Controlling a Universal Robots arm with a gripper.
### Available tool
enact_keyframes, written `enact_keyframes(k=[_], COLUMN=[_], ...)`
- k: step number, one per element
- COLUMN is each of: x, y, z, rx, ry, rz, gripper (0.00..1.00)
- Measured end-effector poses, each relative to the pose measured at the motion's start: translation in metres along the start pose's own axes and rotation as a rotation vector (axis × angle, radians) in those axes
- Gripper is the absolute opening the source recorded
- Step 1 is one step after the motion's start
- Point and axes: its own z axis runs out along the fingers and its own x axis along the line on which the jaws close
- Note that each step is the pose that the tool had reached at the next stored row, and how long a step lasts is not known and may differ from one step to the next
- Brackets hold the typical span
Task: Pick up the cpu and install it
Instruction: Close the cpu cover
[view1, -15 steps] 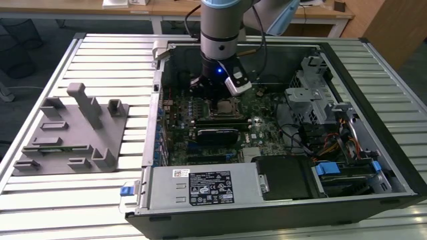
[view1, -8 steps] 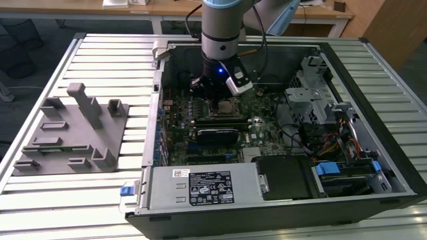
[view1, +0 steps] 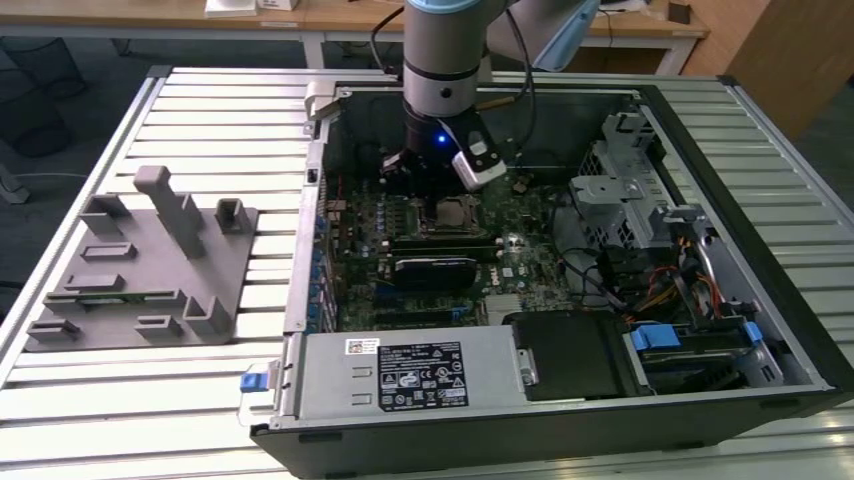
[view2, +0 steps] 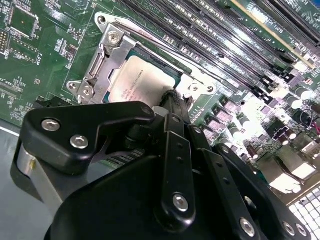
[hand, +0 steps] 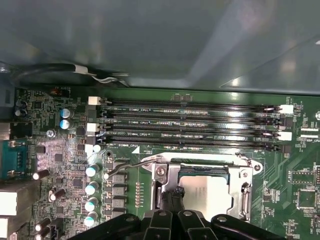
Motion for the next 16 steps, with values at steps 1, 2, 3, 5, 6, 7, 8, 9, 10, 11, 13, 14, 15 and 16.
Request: enact_keyframes(k=[1, 2, 3, 5, 6, 7, 8, 9, 10, 11, 13, 14, 15, 16], x=[0.0, 0.0, 0.0, 0.0, 0.0, 0.0, 0.0, 0.0, 0.0, 0.0, 0.0, 0.0, 0.0, 0.0], y=[0.0, 0.0, 0.0, 0.0, 0.0, 0.0, 0.0, 0.0, 0.0, 0.0, 0.0, 0.0, 0.0, 0.0], z=[-0.0006, -0.0007, -0.0007, -0.0007, -0.0007, -0.0005, -0.0005, -0.0004, -0.0003, 0.0002, 0.0007, 0.0009, 0.0021, 0.0024], rx=[0.0, -0.0002, -0.0002, 0.0, 0.0002, 0.0002, 0.0002, 0.0002, 0.0001, -0.0002, 0.0001, 0.0002, 0.0001, 0.0], ry=[0.0, -0.0002, -0.0002, -0.0002, -0.0002, -0.0003, -0.0003, -0.0004, -0.0005, -0.0007, -0.0005, -0.0004, -0.0004, -0.0005], rz=[0.0, -0.001, -0.003, -0.02, -0.033, -0.047, -0.058, -0.061, -0.061, -0.061, -0.061, -0.061, -0.061, -0.061], gripper=[0.11, 0.11, 0.11, 0.11, 0.11, 0.11, 0.11, 0.11, 0.11, 0.11, 0.11, 0.11, 0.11, 0.11])
